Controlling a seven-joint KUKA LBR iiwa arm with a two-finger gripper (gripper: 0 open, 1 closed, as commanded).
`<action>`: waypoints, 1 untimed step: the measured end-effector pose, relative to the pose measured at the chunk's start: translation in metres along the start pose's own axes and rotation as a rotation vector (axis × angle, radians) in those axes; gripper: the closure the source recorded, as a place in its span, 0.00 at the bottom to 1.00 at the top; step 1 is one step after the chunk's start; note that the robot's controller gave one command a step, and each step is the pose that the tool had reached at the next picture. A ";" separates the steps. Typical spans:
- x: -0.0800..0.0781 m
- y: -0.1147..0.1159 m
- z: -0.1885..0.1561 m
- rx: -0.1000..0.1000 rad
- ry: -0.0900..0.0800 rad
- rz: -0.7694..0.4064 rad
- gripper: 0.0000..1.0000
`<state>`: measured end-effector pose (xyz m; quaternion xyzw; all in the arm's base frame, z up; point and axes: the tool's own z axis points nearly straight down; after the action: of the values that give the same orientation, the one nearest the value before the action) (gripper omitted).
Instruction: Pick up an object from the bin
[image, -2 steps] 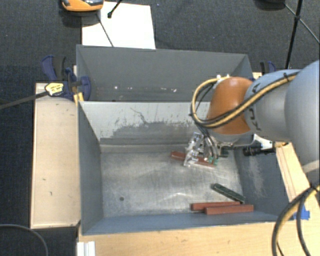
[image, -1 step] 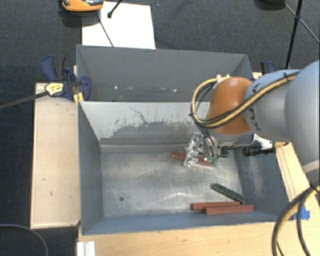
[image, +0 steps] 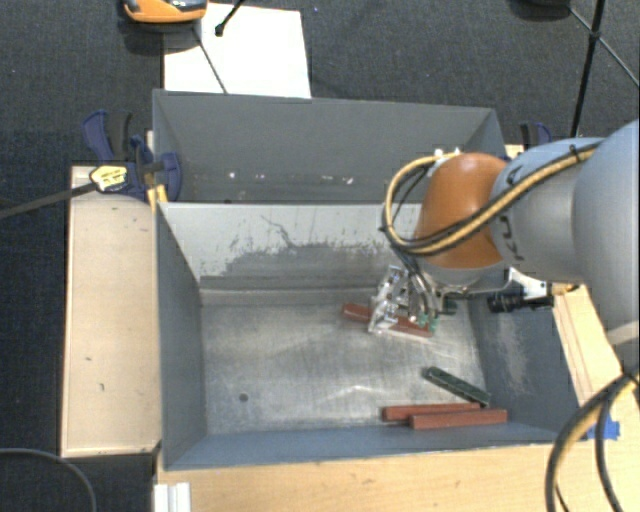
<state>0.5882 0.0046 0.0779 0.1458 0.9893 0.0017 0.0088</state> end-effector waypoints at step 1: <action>0.003 -0.001 -0.016 0.006 0.018 -0.001 1.00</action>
Offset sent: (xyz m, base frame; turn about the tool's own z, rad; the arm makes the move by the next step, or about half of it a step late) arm 0.0002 0.0000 0.0256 -0.0001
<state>0.5845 0.0047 0.0939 0.1454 0.9894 0.0003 -0.0005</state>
